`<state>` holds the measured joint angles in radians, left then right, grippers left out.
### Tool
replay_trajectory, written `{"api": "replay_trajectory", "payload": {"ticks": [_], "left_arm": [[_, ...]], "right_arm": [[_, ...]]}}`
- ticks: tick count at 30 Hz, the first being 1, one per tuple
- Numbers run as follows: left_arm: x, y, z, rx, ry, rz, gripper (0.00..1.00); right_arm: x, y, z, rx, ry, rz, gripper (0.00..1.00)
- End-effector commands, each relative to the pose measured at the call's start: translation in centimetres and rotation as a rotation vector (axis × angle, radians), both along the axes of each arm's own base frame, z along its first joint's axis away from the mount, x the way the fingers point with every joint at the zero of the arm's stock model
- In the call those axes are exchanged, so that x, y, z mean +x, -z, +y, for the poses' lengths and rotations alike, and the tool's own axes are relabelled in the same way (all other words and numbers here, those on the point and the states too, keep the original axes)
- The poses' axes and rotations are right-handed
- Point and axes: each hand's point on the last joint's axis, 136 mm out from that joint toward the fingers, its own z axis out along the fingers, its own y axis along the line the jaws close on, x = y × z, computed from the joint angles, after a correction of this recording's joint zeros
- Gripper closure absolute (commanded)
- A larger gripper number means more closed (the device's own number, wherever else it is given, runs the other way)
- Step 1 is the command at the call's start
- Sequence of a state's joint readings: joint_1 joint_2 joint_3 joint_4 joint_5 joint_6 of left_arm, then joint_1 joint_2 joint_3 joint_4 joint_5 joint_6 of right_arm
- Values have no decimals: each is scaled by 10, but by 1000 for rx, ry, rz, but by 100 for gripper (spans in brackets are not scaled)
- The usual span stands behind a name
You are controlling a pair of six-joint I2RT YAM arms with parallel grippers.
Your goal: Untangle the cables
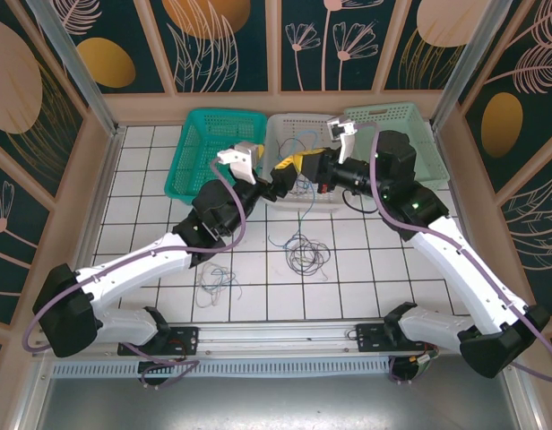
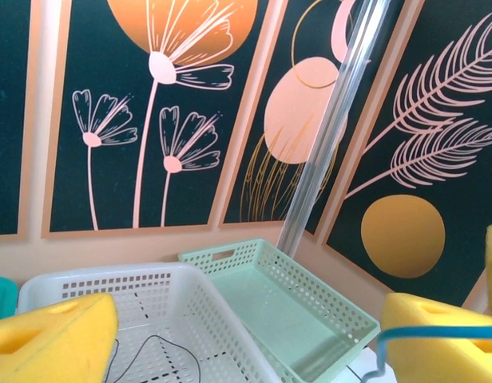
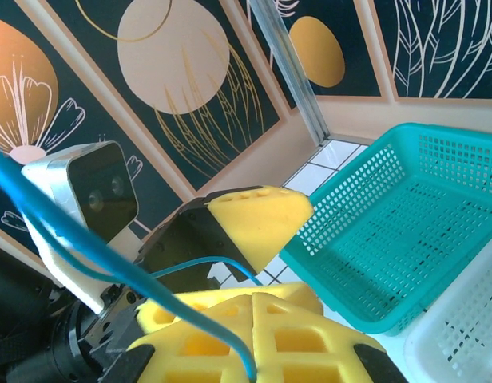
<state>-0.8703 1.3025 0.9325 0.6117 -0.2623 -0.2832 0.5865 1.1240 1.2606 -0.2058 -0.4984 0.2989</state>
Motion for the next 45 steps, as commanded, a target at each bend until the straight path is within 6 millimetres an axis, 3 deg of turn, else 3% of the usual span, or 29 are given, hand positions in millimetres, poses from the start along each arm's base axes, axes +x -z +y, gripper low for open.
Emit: {"api": "replay_trajectory", "payload": {"ticks": [1,9,15,20,29,37,45], "left_arm": [[10,-27,6,-92,6,-51,19],[15,-26,2,-119,48,-60,35],[18,-20,-1,-109,52,-50,58],[22,-11,-3,-82,47,-35,68],[26,30,-15,50,71,47,77],[23,68,-15,149,83,129,79],[18,82,-7,175,71,156,80]], "right_arm": [[-8,-10,5,36,-53,-9,100],[-10,-3,10,28,-90,11,100],[-12,-4,11,29,-100,9,100],[-12,-4,9,25,-98,10,100],[-13,-23,-3,27,-78,-34,100],[3,-43,-33,38,12,-82,100],[13,-43,-49,36,60,-79,100]]}}
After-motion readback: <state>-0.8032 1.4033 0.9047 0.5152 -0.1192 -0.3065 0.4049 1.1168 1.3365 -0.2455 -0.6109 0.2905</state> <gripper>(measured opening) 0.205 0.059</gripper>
